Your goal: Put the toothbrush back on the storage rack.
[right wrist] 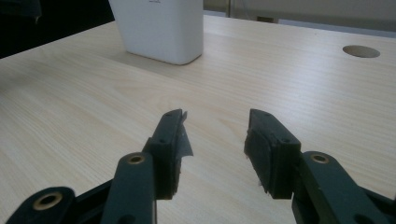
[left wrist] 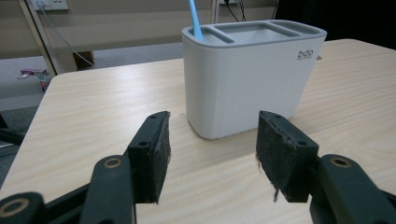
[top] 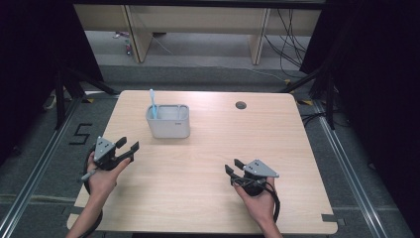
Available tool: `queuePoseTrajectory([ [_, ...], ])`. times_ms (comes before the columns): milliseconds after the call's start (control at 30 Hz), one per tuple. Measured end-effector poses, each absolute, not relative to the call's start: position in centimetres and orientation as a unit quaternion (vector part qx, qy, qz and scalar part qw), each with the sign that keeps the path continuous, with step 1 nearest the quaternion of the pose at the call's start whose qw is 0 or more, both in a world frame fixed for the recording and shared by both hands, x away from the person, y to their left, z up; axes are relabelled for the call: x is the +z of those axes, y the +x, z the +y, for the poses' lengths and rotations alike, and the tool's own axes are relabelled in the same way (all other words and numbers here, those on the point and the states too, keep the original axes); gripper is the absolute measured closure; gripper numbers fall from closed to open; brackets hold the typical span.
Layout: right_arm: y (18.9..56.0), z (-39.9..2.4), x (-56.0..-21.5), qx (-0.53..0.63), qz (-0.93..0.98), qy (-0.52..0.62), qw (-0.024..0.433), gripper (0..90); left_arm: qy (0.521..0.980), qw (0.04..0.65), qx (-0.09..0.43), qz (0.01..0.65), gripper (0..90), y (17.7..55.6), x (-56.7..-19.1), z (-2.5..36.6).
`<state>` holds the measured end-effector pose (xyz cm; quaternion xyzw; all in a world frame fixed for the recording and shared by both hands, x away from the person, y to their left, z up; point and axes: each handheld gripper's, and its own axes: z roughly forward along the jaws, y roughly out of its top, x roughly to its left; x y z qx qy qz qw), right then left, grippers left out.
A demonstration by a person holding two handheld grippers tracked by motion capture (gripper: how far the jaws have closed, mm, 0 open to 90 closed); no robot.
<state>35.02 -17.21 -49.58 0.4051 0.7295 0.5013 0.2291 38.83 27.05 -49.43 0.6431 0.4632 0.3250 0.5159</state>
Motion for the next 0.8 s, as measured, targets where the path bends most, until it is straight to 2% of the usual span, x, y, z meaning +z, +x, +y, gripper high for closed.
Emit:
queuePoseTrajectory([
  [300, 35.1, -17.2, -49.8, 0.504, 0.731, 0.4, 0.228, 56.4, 0.634, 0.518, 0.324, 0.474, 44.8, 36.1, -51.6, 26.8],
  [500, 35.1, -16.9, -49.8, 0.506, 0.727, 0.41, 0.218, 56.0, 0.635, 0.518, 0.328, 0.469, 44.5, 35.5, -52.4, 26.7],
  [567, 35.3, -17.3, -49.9, 0.499, 0.734, 0.398, 0.233, 55.9, 0.63, 0.523, 0.332, 0.468, 44.5, 35.3, -52.4, 26.8],
  [600, 35.3, -17.2, -50.0, 0.505, 0.733, 0.4, 0.22, 55.9, 0.631, 0.522, 0.333, 0.468, 44.2, 35.2, -52.4, 26.8],
  [800, 35.5, -17.3, -50.2, 0.502, 0.737, 0.394, 0.225, 55.8, 0.629, 0.523, 0.337, 0.466, 44.1, 35.2, -52.4, 26.7],
])
